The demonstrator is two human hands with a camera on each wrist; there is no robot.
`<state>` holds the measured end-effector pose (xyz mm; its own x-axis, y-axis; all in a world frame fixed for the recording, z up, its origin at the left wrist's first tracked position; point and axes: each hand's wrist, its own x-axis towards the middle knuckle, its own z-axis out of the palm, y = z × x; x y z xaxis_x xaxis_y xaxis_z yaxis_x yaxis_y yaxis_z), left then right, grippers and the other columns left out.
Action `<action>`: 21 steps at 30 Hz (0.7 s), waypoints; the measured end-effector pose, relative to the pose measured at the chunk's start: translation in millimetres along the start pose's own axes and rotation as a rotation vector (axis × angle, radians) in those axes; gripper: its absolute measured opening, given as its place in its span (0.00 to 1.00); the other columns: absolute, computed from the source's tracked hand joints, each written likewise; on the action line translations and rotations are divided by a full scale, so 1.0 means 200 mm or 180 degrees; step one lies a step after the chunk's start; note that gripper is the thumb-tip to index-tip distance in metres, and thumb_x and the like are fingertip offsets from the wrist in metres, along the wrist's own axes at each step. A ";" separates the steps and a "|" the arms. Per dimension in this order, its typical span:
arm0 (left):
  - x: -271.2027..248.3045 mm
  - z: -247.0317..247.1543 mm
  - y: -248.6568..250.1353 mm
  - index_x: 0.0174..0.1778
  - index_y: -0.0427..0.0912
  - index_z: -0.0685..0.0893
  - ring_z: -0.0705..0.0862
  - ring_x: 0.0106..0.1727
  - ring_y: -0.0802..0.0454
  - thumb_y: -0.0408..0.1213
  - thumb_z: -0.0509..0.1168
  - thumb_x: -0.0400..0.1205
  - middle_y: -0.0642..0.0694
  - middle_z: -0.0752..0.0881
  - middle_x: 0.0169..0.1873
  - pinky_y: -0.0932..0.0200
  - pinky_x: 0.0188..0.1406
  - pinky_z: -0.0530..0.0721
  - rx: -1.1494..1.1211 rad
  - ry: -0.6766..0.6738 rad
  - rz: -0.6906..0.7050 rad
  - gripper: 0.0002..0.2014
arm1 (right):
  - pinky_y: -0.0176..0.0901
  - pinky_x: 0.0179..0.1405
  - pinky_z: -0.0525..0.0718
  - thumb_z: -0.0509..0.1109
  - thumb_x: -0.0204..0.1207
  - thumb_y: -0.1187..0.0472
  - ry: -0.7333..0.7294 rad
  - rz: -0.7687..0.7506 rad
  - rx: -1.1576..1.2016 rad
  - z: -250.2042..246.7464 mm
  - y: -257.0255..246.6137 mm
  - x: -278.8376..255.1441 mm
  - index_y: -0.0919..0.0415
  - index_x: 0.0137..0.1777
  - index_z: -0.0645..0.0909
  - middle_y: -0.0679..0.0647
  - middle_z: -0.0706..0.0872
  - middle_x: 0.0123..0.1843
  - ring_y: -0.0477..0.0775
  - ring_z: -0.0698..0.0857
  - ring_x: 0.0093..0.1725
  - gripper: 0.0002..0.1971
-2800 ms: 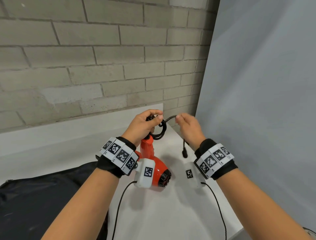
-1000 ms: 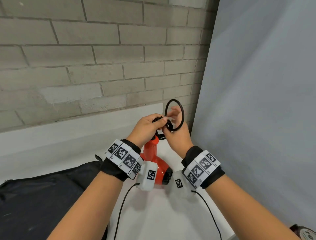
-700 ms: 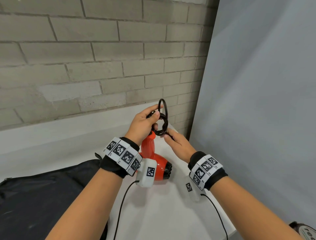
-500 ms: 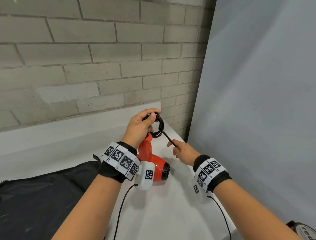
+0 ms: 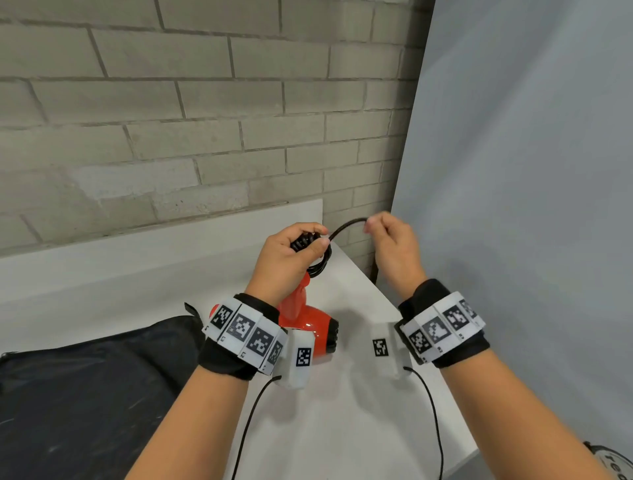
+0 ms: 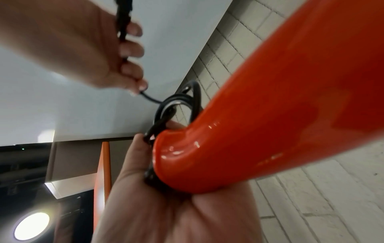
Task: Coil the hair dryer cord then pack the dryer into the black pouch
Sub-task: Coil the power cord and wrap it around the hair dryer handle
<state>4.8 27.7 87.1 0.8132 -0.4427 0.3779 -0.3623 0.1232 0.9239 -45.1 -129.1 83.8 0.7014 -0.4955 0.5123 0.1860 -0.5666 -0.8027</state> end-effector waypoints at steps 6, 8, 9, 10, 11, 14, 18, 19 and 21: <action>0.02 0.04 0.01 0.46 0.55 0.83 0.82 0.43 0.65 0.30 0.66 0.76 0.57 0.85 0.43 0.59 0.52 0.83 0.0333 -0.0136 -0.0003 0.13 | 0.27 0.28 0.68 0.60 0.79 0.63 0.0112 -0.0750 0.0472 -0.11 -0.27 0.06 0.51 0.32 0.76 0.49 0.73 0.25 0.39 0.70 0.26 0.14; 0.02 0.06 0.02 0.49 0.57 0.82 0.83 0.47 0.62 0.29 0.66 0.77 0.59 0.84 0.44 0.54 0.55 0.83 0.0346 -0.0117 -0.0024 0.14 | 0.27 0.29 0.69 0.60 0.79 0.62 -0.0073 -0.0820 0.0553 -0.13 -0.31 0.05 0.54 0.35 0.78 0.50 0.75 0.27 0.40 0.71 0.28 0.12; 0.03 0.07 0.02 0.49 0.57 0.82 0.82 0.47 0.63 0.29 0.66 0.77 0.59 0.84 0.44 0.54 0.56 0.83 0.0348 -0.0122 -0.0057 0.15 | 0.27 0.27 0.68 0.60 0.79 0.62 -0.0210 -0.0828 0.0588 -0.14 -0.32 0.04 0.52 0.35 0.78 0.45 0.76 0.25 0.40 0.71 0.26 0.12; 0.03 0.09 0.02 0.50 0.57 0.82 0.82 0.46 0.64 0.29 0.66 0.77 0.60 0.84 0.43 0.54 0.57 0.82 0.0338 -0.0104 -0.0102 0.15 | 0.27 0.26 0.67 0.60 0.78 0.60 -0.0365 -0.0821 0.0613 -0.14 -0.31 0.03 0.50 0.34 0.78 0.41 0.74 0.23 0.40 0.70 0.25 0.12; 0.04 0.09 0.02 0.50 0.55 0.82 0.82 0.44 0.65 0.29 0.66 0.77 0.60 0.84 0.43 0.55 0.56 0.82 0.0313 -0.0051 -0.0149 0.14 | 0.27 0.25 0.66 0.59 0.78 0.59 -0.0523 -0.0794 0.0639 -0.15 -0.30 0.03 0.48 0.34 0.78 0.41 0.73 0.21 0.40 0.69 0.23 0.12; 0.09 0.09 0.02 0.51 0.48 0.82 0.82 0.42 0.64 0.27 0.65 0.77 0.57 0.84 0.40 0.56 0.51 0.83 0.0220 0.0225 -0.0304 0.12 | 0.29 0.23 0.65 0.57 0.77 0.58 -0.1004 -0.0597 0.0790 -0.20 -0.20 0.06 0.49 0.38 0.79 0.45 0.68 0.24 0.39 0.66 0.23 0.11; 0.15 0.07 0.00 0.51 0.46 0.82 0.80 0.38 0.60 0.28 0.63 0.78 0.56 0.82 0.37 0.61 0.40 0.81 0.0171 0.0609 -0.0425 0.10 | 0.36 0.32 0.69 0.60 0.76 0.58 -0.1496 -0.0474 0.0133 -0.23 0.03 0.10 0.40 0.42 0.80 0.50 0.78 0.32 0.45 0.71 0.31 0.11; 0.16 0.07 -0.01 0.50 0.47 0.82 0.79 0.36 0.60 0.28 0.63 0.79 0.56 0.81 0.36 0.64 0.36 0.81 0.0165 0.0703 -0.0442 0.10 | 0.35 0.36 0.70 0.62 0.77 0.61 -0.1639 -0.0398 -0.0023 -0.23 0.08 0.10 0.39 0.43 0.79 0.48 0.80 0.35 0.45 0.73 0.33 0.12; 0.18 0.08 -0.01 0.47 0.49 0.82 0.77 0.33 0.58 0.30 0.63 0.79 0.55 0.81 0.35 0.68 0.28 0.80 0.0144 0.0857 -0.0491 0.08 | 0.31 0.39 0.71 0.64 0.77 0.68 -0.1870 -0.0240 -0.0455 -0.22 0.19 0.11 0.43 0.43 0.80 0.40 0.79 0.35 0.39 0.75 0.34 0.15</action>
<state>28.0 -2.1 97.7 0.9493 -0.2012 0.2414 -0.2403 0.0305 0.9702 -53.3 -189.7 77.5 0.9598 -0.0274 0.2792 0.1842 -0.6890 -0.7009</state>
